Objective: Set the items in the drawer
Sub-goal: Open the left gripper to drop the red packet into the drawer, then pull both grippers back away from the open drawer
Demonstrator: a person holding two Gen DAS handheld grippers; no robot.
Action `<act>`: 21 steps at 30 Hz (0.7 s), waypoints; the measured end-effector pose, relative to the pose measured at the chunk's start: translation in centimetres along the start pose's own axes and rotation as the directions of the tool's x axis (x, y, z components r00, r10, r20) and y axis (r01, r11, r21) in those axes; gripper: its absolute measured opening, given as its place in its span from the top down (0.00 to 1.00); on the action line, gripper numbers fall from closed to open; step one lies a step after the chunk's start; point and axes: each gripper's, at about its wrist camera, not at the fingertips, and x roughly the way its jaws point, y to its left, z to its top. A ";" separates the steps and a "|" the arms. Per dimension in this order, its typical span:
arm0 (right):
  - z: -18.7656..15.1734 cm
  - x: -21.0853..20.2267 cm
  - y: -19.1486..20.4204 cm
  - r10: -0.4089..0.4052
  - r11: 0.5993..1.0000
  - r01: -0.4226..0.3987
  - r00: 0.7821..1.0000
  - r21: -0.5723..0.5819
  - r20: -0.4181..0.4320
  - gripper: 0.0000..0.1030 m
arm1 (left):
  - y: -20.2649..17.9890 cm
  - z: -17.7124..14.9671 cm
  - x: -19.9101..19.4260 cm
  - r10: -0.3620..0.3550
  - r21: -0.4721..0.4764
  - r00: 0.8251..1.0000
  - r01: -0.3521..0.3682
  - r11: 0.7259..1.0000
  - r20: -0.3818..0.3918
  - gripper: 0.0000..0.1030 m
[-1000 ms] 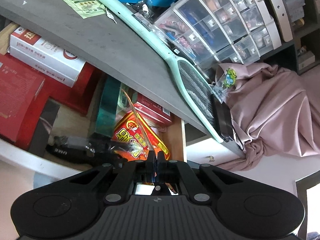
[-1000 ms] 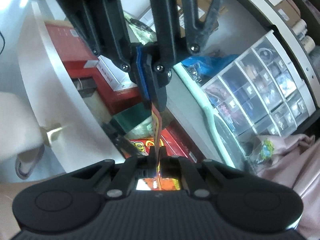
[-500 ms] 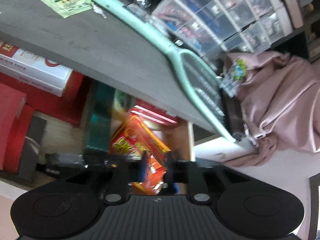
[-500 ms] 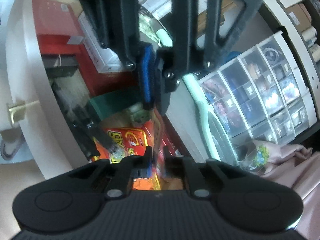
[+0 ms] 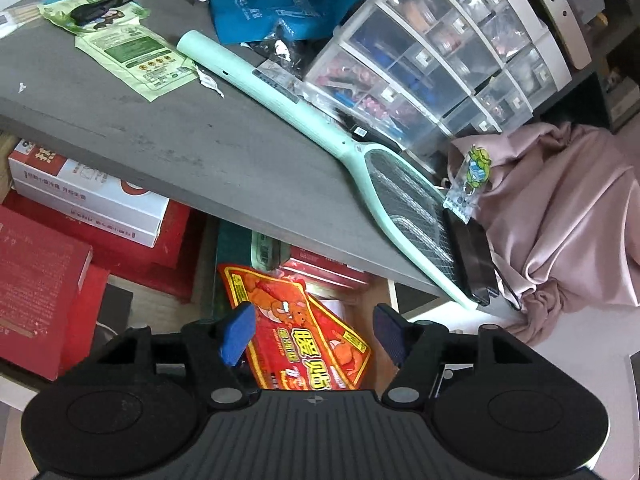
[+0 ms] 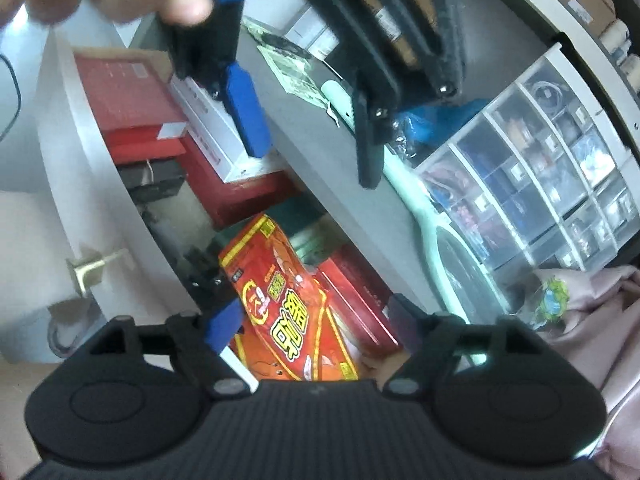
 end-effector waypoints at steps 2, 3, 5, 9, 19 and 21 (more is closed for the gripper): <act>0.2 -0.2 -0.4 0.017 1.000 -0.017 1.000 0.019 0.009 0.22 | 0.0 -0.3 0.0 -0.003 0.000 1.000 0.003 1.000 0.002 0.35; 0.3 -0.3 -0.7 0.031 0.999 -0.032 0.999 0.043 0.019 0.22 | 0.0 -0.2 -0.1 -0.002 0.000 1.000 0.002 1.000 0.006 0.35; 0.6 -0.7 -1.5 0.069 0.992 -0.074 0.997 0.105 0.045 0.22 | 0.0 -0.2 -0.3 -0.001 0.000 1.000 0.001 1.000 0.012 0.35; 0.8 -1.1 -1.8 0.094 0.981 -0.104 0.993 0.166 0.068 0.22 | -0.1 -0.2 -0.6 0.009 0.010 1.000 -0.009 1.000 0.018 0.35; 0.7 -1.1 -1.6 0.079 0.973 -0.089 0.995 0.212 0.057 0.22 | 0.0 -0.9 -1.1 0.095 0.079 0.995 -0.097 0.992 0.028 0.35; 0.7 -1.3 -1.6 0.076 0.971 -0.087 0.996 0.224 0.056 0.22 | 0.0 -1.2 -1.5 0.123 0.110 0.992 -0.126 0.986 0.039 0.35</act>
